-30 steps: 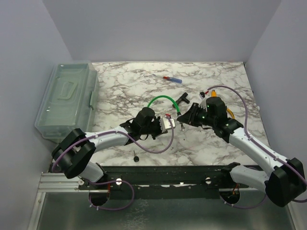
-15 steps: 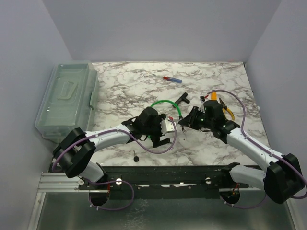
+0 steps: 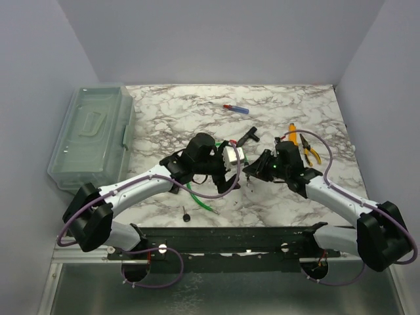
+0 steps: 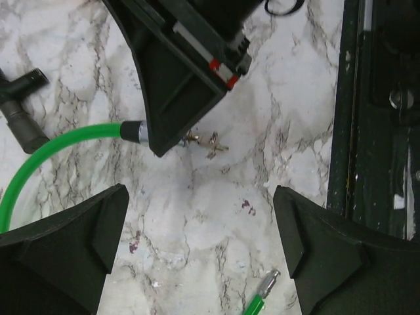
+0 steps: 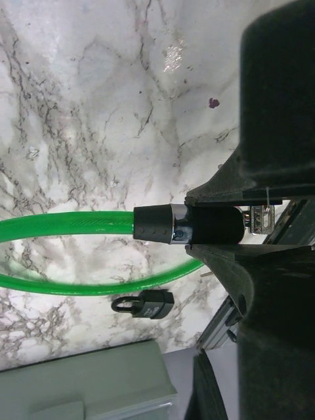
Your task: Unlock with the key
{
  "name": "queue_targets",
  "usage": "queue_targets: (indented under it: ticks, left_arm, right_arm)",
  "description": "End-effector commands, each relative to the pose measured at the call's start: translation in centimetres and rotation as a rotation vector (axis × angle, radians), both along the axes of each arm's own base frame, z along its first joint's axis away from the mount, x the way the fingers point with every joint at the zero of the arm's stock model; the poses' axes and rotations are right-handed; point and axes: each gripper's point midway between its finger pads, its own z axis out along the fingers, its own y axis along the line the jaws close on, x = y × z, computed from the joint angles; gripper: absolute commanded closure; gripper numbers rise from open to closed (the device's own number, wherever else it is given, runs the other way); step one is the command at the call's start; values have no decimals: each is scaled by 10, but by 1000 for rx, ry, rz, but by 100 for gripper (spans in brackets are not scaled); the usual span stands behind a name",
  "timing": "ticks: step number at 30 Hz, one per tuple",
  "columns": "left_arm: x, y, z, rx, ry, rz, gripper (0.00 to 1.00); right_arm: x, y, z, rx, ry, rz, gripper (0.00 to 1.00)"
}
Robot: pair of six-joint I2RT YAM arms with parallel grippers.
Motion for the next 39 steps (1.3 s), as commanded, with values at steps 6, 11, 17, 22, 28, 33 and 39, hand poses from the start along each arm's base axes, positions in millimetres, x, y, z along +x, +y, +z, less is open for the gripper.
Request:
queue_targets:
  ticks: [6, 11, 17, 22, 28, 33, 39]
  left_arm:
    - [54, 8, 57, -95, 67, 311, 2]
    - [83, 24, 82, -156, 86, 462, 2]
    - [106, 36, 79, -148, 92, 587, 5]
    - [107, 34, 77, -147, 113, 587, 8]
    - [117, 44, 78, -143, 91, 656, 10]
    - [131, 57, 78, -135, 64, 744, 10]
    - [145, 71, 79, -143, 60, 837, 11]
  right_arm:
    - [60, 19, 29, 61, -115, -86, 100]
    - [95, 39, 40, 77, -148, -71, 100]
    - [152, 59, 52, 25, -192, -81, 100]
    - [203, 63, 60, 6, -222, -157, 100]
    - [229, 78, 55, 52, -199, -155, 100]
    - [194, 84, 15, 114, -88, -96, 100]
    - [147, 78, -24, 105, -20, -75, 100]
